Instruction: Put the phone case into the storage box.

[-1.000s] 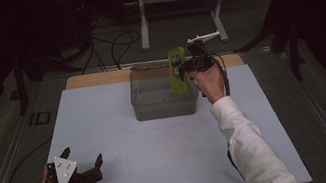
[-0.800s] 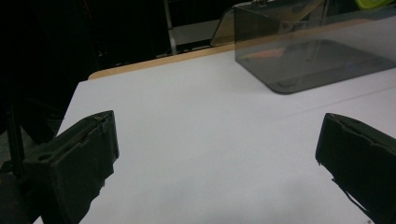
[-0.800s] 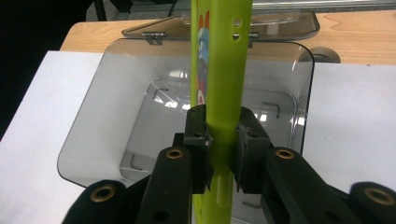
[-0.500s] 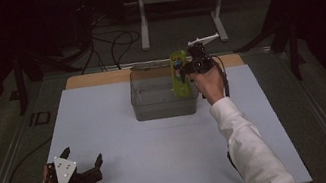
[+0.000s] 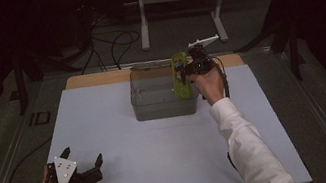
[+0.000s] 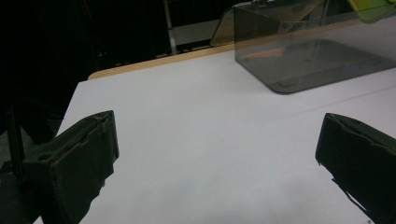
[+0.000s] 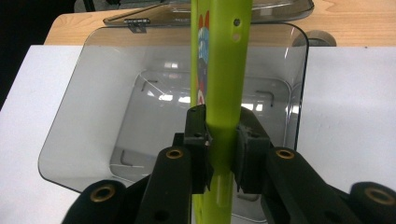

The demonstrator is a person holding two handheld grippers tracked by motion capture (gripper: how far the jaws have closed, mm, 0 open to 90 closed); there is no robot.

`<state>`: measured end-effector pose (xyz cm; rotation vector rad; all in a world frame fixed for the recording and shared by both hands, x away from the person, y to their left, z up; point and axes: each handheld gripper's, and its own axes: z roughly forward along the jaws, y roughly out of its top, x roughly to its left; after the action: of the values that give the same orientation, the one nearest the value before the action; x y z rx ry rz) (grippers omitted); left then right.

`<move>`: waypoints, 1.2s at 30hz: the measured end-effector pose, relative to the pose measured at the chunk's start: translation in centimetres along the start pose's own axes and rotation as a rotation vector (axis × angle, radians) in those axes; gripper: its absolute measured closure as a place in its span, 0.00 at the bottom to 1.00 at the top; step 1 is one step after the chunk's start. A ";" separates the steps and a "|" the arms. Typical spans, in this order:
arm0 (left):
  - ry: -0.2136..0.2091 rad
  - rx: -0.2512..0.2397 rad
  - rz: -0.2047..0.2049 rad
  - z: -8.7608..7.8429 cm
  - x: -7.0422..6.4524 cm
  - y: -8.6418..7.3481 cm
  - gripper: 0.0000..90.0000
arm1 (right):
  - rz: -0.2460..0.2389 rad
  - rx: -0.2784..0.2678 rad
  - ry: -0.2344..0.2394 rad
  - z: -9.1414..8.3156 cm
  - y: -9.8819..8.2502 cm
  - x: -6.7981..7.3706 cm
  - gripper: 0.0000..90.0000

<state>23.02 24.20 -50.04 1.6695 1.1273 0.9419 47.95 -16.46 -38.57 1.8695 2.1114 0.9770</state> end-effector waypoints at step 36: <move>0.002 -0.004 0.000 -0.1 0.1 0.0 0.00 | 0.015 0.051 -0.050 2.7 -0.3 -0.3 0.86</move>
<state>22.99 24.29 -49.99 1.6660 1.1261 0.9456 49.14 -15.81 -40.93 1.9156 2.1151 0.8781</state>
